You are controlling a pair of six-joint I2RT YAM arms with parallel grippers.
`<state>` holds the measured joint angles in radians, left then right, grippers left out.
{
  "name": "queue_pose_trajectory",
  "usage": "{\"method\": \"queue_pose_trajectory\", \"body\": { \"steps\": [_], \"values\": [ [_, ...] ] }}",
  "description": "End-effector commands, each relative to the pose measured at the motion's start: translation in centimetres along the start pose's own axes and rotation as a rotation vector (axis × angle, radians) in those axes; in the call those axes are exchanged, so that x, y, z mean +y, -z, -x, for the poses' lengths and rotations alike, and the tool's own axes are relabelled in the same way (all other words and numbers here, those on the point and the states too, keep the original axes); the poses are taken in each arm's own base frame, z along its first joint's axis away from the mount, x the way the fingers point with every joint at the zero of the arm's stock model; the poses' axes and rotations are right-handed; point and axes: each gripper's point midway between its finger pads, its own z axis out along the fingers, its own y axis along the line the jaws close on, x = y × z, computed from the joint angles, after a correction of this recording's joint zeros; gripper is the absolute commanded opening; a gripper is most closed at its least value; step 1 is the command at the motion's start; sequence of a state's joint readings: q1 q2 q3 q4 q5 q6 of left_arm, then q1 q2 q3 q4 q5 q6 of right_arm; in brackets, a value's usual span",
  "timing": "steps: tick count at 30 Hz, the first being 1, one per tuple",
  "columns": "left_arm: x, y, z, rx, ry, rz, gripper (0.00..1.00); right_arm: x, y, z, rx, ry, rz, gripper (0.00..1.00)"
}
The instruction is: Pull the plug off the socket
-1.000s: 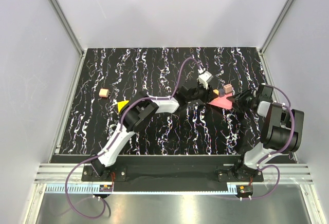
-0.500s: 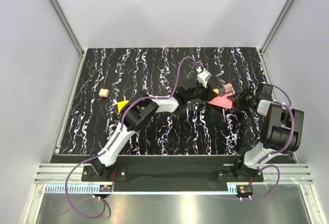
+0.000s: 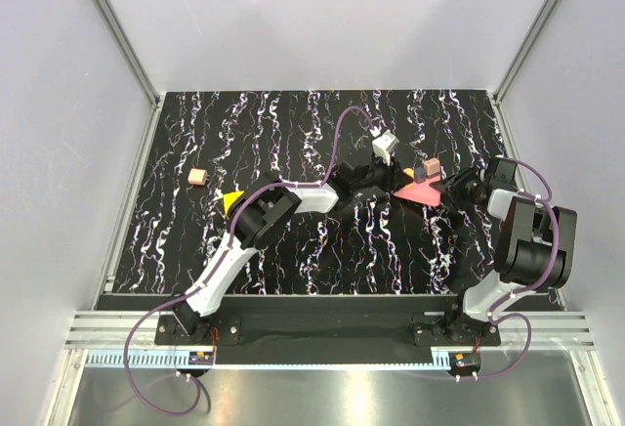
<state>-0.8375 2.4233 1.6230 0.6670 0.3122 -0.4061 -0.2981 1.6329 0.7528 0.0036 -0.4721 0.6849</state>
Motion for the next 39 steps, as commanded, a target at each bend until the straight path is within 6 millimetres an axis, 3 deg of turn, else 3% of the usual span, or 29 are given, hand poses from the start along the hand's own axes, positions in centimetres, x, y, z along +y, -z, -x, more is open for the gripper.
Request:
{"method": "queue_pose_trajectory", "body": {
  "steps": [1,4,7,13,21,26,31,39],
  "values": [
    [-6.3,0.4,13.7,-0.381,-0.049,-0.163,0.00,-6.8,-0.2,-3.8,0.081,-0.048,-0.288,0.00],
    [-5.5,0.3,13.6,-0.377,-0.060,-0.128,0.00,-6.7,-0.2,-3.8,0.081,-0.044,-0.285,0.00],
    [-6.2,0.8,14.0,-0.376,-0.124,-0.129,0.00,-6.7,-0.3,-3.8,0.082,-0.044,-0.284,0.00],
    [-7.4,1.1,12.8,-0.333,-0.185,-0.153,0.00,-6.7,-0.2,-3.8,0.081,-0.041,-0.283,0.00],
    [-7.0,-0.3,14.0,-0.360,-0.171,-0.147,0.00,-6.6,-0.3,-3.9,0.092,-0.035,-0.281,0.00],
    [-7.2,-0.7,15.8,-0.387,-0.182,-0.170,0.00,-6.7,-0.2,-4.0,0.095,-0.032,-0.282,0.00],
    [-6.8,1.0,14.9,-0.408,-0.137,-0.160,0.00,-6.7,-0.2,-4.0,0.097,-0.036,-0.285,0.00],
    [-6.2,1.9,14.7,-0.376,-0.199,-0.104,0.00,-6.7,-0.2,-4.0,0.091,-0.022,-0.274,0.00]
  ]
}}
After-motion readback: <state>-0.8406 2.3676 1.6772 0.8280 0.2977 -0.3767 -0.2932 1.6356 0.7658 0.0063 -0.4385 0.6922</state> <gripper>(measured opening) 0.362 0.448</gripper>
